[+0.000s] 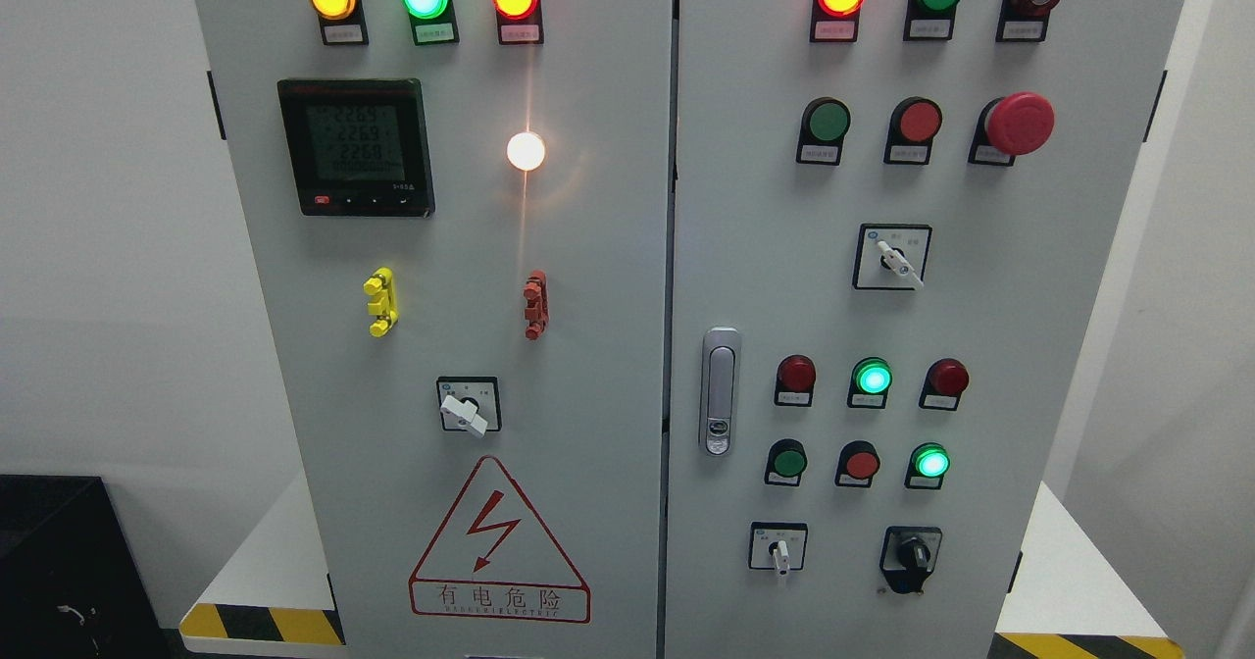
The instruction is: Flip black knob to close circuit
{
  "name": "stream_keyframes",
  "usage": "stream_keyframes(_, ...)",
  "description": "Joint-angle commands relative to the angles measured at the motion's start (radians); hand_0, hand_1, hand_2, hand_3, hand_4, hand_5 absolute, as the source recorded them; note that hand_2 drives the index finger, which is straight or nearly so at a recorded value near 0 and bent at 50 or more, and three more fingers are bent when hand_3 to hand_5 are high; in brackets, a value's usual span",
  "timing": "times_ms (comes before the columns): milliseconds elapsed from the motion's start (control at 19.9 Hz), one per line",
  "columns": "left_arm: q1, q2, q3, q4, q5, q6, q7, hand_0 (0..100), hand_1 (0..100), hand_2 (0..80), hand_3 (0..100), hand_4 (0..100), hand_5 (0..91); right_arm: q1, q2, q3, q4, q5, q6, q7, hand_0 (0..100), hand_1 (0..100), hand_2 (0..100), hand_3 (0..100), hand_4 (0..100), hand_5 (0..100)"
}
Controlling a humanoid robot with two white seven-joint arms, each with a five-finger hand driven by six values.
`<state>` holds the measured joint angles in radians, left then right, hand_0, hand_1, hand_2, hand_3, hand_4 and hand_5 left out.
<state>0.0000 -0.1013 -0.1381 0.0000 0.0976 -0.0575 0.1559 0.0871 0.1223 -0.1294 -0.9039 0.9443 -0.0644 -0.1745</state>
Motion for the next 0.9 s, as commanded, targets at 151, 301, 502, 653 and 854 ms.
stream_keyframes(151,0.023,0.000,0.000,-0.031,0.001,0.001,-0.006,12,56,0.0,0,0,0.0,0.029,0.002,0.062,-0.315,0.119,0.014,-0.040,0,14,83,100,90,95)
stream_keyframes(301,0.023,0.000,0.000,-0.031,0.001,0.001,-0.006,12,56,0.0,0,0,0.0,0.033,0.002,0.057,-0.392,0.175,0.017,-0.054,0,12,84,100,91,97)
stream_keyframes(502,0.023,0.000,0.000,-0.031,0.001,0.001,-0.006,12,56,0.0,0,0,0.0,0.033,0.002,0.059,-0.493,0.235,0.038,-0.050,0,8,86,100,92,98)
stream_keyframes(653,0.023,0.000,0.000,-0.031,0.001,0.001,-0.006,12,56,0.0,0,0,0.0,0.031,0.002,0.057,-0.543,0.266,0.051,-0.042,0,5,87,100,93,98)
stream_keyframes(854,0.023,0.000,0.000,-0.031,-0.001,0.001,-0.006,12,56,0.0,0,0,0.0,0.028,0.000,0.056,-0.602,0.291,0.063,-0.039,0,0,88,100,94,99)
